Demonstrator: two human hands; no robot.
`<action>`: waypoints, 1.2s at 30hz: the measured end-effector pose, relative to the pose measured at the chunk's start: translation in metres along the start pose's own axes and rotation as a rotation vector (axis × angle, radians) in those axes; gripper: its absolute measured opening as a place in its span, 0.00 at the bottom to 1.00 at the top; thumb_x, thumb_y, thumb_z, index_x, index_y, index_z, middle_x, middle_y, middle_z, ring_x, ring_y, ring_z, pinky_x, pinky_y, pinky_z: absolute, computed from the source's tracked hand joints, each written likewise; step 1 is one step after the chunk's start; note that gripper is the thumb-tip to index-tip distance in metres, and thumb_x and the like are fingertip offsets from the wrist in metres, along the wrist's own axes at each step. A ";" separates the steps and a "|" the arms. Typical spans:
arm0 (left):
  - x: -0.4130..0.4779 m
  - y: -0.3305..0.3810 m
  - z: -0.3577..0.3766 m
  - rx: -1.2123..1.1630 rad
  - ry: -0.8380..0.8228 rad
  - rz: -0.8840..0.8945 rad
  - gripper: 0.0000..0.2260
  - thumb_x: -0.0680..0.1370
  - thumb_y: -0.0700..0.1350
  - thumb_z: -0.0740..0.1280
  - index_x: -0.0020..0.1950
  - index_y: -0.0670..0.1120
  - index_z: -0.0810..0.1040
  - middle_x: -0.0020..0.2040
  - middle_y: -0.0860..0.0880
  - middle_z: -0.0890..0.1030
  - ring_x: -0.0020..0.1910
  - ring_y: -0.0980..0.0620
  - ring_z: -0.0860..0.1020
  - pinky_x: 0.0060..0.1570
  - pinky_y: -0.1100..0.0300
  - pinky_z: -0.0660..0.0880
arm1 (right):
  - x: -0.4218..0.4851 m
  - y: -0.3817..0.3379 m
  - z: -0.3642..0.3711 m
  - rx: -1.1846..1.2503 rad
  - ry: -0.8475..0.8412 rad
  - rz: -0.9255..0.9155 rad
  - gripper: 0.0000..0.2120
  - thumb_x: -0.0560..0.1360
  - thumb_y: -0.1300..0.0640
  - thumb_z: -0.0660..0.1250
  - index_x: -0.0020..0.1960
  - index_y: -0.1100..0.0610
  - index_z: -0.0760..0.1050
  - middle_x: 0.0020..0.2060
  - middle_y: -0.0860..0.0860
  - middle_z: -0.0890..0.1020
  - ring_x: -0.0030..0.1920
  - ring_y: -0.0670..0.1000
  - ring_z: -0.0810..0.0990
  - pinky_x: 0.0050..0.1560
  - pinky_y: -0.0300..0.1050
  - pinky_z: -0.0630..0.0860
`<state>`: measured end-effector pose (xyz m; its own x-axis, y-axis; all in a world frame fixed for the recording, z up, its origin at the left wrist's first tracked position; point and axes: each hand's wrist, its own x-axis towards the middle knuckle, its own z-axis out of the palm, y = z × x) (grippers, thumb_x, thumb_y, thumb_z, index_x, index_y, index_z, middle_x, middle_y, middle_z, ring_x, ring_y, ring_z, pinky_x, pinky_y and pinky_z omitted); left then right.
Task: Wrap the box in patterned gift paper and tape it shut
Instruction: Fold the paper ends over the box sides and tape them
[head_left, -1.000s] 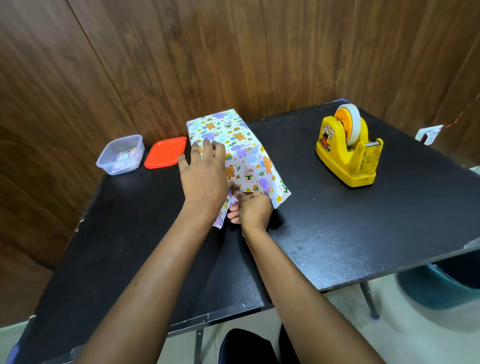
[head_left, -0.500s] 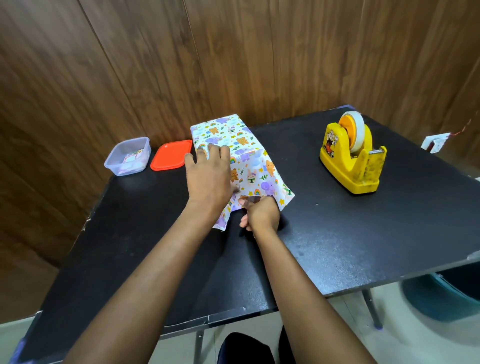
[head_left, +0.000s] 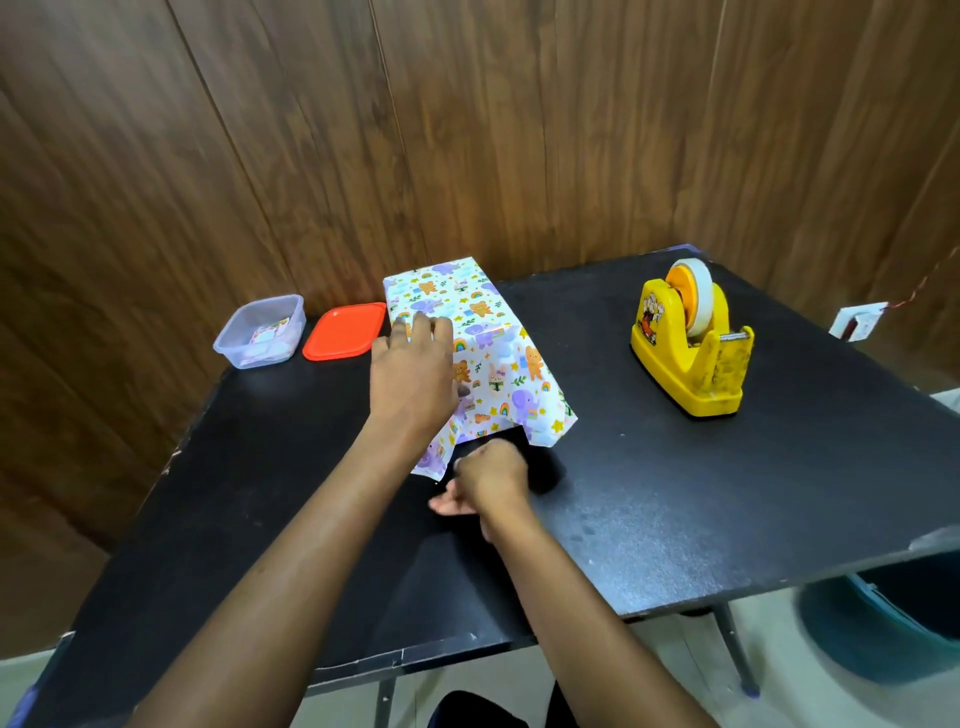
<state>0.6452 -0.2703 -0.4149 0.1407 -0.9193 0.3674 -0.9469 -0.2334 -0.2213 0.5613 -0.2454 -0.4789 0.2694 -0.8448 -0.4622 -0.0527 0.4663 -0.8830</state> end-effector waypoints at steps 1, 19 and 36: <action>0.000 -0.003 -0.001 -0.033 -0.003 0.001 0.27 0.74 0.54 0.68 0.66 0.42 0.64 0.68 0.43 0.67 0.70 0.42 0.65 0.59 0.50 0.66 | -0.015 -0.001 -0.001 -0.013 -0.054 -0.059 0.09 0.77 0.68 0.51 0.43 0.59 0.66 0.31 0.56 0.74 0.26 0.57 0.79 0.31 0.47 0.77; -0.024 -0.024 0.007 -1.277 0.021 -0.288 0.21 0.81 0.39 0.58 0.74 0.47 0.61 0.76 0.56 0.52 0.68 0.68 0.59 0.62 0.72 0.58 | 0.086 -0.087 -0.109 -0.002 -0.336 -0.029 0.21 0.80 0.50 0.53 0.39 0.60 0.78 0.33 0.55 0.81 0.35 0.52 0.77 0.41 0.44 0.74; -0.068 0.045 0.015 -2.124 0.018 -0.767 0.13 0.81 0.36 0.55 0.47 0.42 0.78 0.42 0.48 0.84 0.41 0.52 0.81 0.44 0.59 0.79 | -0.004 -0.166 -0.108 -0.316 -0.151 -0.467 0.08 0.77 0.63 0.62 0.52 0.57 0.78 0.37 0.53 0.78 0.35 0.46 0.72 0.39 0.40 0.68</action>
<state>0.5975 -0.2235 -0.4636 0.5237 -0.8451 -0.1073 0.4243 0.1495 0.8931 0.4651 -0.3478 -0.3387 0.4655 -0.8848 -0.0217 -0.1731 -0.0670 -0.9826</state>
